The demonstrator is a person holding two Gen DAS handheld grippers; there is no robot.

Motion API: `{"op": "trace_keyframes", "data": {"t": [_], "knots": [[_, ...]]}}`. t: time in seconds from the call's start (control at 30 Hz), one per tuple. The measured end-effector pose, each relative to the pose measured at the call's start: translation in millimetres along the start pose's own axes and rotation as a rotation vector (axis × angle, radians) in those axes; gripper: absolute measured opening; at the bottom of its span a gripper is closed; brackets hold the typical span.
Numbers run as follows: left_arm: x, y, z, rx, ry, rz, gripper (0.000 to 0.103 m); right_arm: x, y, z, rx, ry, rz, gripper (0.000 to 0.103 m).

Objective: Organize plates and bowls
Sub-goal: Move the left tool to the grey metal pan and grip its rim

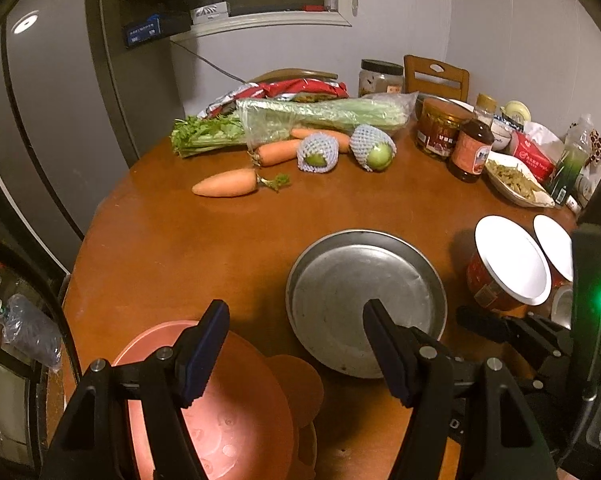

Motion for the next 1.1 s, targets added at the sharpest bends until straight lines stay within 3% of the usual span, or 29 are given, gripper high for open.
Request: {"op": "trace_keyframes", "data": {"t": [0.23,0.63,0.87,1.1], "knots": [[-15,1,-12,-0.066,-0.002,0.043,0.069,-12,0,0,0.057,-0.023,0.054,0.060],[-43,-7,-25,-0.088,-0.030,0.147,0.069,11,-18,2,0.192,-0.010,0.099,0.060],[-41,-22,-47,-0.151,-0.104,0.180,0.049,32,-38,-4,0.220,0.021,0.112,0.060],[-31,-35,-68,-0.210,-0.137,0.193,0.046,51,-54,-6,0.250,0.040,0.095,0.057]]}}
Point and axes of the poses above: each gripper's, at about its wrist camera, not at the fingertips, and x roughly against the way its jaws point, z to its left, y to its top, the point moved 2 cm from there along -x, roughly the way its jaws point, and after that the axes turned 10 degrees about -z, right-handed, at the moved point
